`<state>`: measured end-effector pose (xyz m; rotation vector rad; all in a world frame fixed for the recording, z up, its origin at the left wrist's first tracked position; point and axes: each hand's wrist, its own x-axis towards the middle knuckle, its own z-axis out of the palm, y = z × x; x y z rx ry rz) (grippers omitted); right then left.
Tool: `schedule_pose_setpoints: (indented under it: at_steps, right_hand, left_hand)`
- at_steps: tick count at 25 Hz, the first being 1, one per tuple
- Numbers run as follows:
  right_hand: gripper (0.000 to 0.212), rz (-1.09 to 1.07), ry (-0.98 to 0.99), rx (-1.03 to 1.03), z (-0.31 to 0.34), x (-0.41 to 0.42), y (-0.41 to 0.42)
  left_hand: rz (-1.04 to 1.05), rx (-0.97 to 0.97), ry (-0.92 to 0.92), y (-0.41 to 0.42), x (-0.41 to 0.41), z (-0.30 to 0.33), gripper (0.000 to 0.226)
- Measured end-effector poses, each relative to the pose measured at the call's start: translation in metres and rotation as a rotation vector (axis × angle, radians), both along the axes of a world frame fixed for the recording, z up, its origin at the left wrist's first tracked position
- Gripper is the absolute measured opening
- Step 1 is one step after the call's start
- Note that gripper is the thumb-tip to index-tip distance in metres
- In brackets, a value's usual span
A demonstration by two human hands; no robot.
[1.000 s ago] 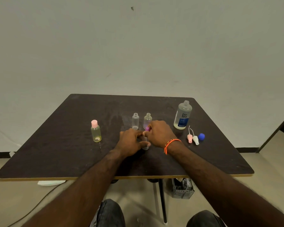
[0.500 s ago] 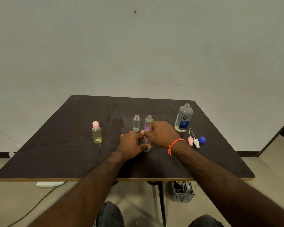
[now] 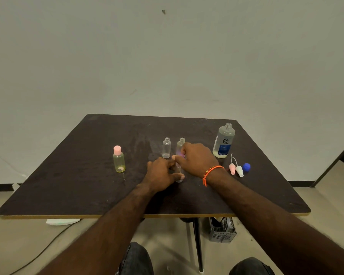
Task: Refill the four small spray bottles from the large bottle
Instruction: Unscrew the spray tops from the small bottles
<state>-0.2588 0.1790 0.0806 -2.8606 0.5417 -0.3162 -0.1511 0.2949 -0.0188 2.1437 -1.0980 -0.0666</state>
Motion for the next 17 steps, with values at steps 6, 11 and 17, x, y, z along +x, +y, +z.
schedule_pose_setpoints:
  at_steps: [6,11,17]
  right_hand:
    - [0.007,0.104,0.138,0.056,0.007,0.005,0.003]
    - [0.046,0.071,0.038,0.087,-0.002,0.001,0.006]
    - [0.018,-0.001,0.032,0.000,0.002,-0.002,-0.002]
  left_hand:
    - [-0.008,-0.012,0.030,0.000,0.000,-0.002,0.023]
    - [-0.006,0.000,0.031,0.000,-0.001,0.000,0.023]
    - [-0.009,0.003,0.019,0.002,-0.003,0.001,0.022]
